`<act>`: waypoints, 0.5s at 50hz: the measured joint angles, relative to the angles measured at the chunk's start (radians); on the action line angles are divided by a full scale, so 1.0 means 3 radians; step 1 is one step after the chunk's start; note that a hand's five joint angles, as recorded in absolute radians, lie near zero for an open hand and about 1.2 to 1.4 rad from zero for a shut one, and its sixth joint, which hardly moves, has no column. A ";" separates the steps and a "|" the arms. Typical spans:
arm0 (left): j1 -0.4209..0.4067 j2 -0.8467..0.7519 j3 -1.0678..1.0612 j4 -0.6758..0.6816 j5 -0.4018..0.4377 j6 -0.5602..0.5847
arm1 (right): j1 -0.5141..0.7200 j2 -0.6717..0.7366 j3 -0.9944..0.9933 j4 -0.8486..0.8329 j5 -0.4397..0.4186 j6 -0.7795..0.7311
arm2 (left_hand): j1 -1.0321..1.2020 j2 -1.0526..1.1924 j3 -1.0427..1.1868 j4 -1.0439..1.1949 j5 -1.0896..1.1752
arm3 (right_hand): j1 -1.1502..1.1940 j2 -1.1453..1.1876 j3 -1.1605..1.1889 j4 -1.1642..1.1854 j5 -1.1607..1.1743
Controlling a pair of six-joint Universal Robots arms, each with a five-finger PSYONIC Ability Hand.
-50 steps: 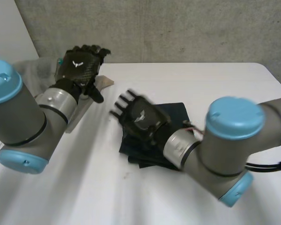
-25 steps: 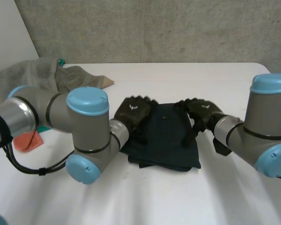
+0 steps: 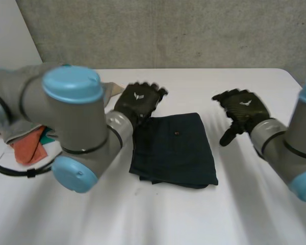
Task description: Fold the laundry.
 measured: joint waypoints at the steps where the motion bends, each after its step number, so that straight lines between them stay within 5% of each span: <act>1: 0.0011 0.0055 0.0005 0.0003 0.0076 -0.0002 | -0.0027 -0.0065 0.0067 -0.0025 0.0027 0.0004 | 0.0000 0.0000 0.0000 0.0000 0.0000 | 0.0000 0.0000 0.0000 0.0000 0.0000; 8: 0.0121 0.0249 0.0089 -0.0016 0.0845 -0.0090 | -0.0165 -0.0197 0.0518 -0.0074 -0.0025 0.0088 | 0.0000 0.0000 0.0000 0.0000 0.0000 | 0.0000 0.0000 0.0000 0.0000 0.0000; 15: 0.0221 0.0310 0.0137 -0.0020 0.1854 -0.0472 | -0.0170 -0.0075 0.0824 -0.0188 -0.0569 0.0498 | 0.0000 0.0000 0.0000 0.0000 0.0000 | 0.0000 0.0000 0.0000 0.0000 0.0000; 25: 0.0214 0.0307 0.0115 -0.0007 0.1945 -0.0650 | -0.0016 0.0335 0.0754 -0.0509 -0.0859 0.0802 | 0.0000 0.0000 0.0000 0.0000 0.0000 | 0.0000 0.0000 0.0000 0.0000 0.0000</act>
